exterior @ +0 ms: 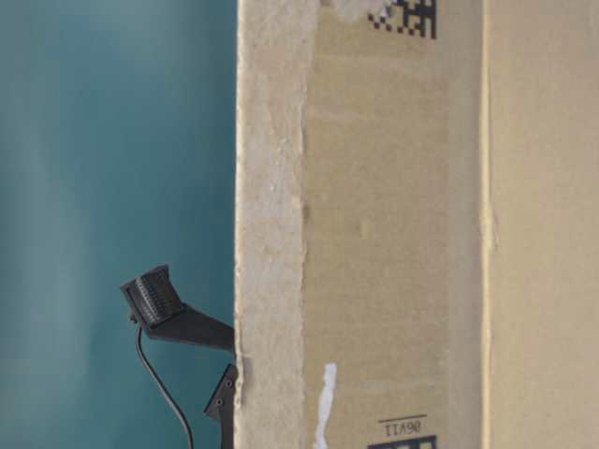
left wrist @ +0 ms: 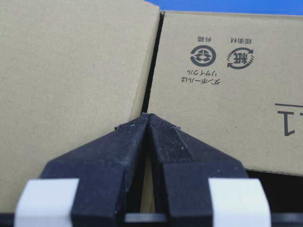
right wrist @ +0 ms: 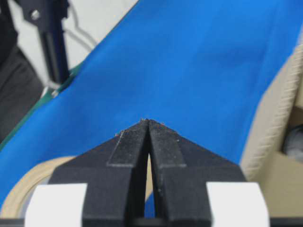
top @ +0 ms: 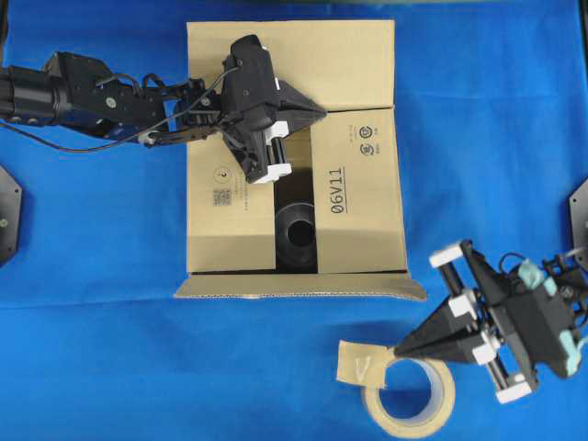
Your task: Close the cardboard box.
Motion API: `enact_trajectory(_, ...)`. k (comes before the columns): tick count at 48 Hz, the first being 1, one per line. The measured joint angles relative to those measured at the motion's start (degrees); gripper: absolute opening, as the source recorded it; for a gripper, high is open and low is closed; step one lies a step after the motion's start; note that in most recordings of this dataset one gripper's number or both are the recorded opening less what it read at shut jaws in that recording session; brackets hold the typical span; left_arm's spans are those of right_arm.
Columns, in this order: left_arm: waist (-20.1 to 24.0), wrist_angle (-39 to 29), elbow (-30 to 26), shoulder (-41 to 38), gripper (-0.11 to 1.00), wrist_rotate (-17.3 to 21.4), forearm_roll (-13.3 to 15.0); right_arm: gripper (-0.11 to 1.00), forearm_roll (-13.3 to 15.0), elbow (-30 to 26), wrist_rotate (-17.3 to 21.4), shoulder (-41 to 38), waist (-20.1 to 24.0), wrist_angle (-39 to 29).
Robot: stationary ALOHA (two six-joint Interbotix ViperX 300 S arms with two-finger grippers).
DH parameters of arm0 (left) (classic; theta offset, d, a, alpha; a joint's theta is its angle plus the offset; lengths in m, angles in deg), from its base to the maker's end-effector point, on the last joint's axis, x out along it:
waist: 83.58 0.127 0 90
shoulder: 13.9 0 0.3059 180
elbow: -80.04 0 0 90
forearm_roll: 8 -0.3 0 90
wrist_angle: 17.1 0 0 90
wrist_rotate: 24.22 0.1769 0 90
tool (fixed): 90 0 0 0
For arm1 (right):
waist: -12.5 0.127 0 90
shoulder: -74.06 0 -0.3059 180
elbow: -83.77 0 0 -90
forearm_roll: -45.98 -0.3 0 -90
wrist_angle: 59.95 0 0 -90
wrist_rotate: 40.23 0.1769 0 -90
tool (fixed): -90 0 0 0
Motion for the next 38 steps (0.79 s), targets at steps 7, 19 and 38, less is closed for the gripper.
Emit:
enact_trajectory(7, 0.0, -0.09, 0.0, 0.0, 0.0, 0.0, 0.0, 0.0, 0.0, 0.35, -0.18, 1.49, -3.25, 0.0)
enact_trajectory(19, -0.09, 0.0, 0.0, 0.0, 0.0, 0.0, 0.0, 0.0, 0.0, 1.14, -0.18, 2.9, -10.99, -0.53)
enact_trajectory(38, -0.26, 0.0, 0.0, 0.0, 0.0, 0.0, 0.0, 0.0, 0.0, 1.49, 0.09, -1.14, -20.04, -4.66)
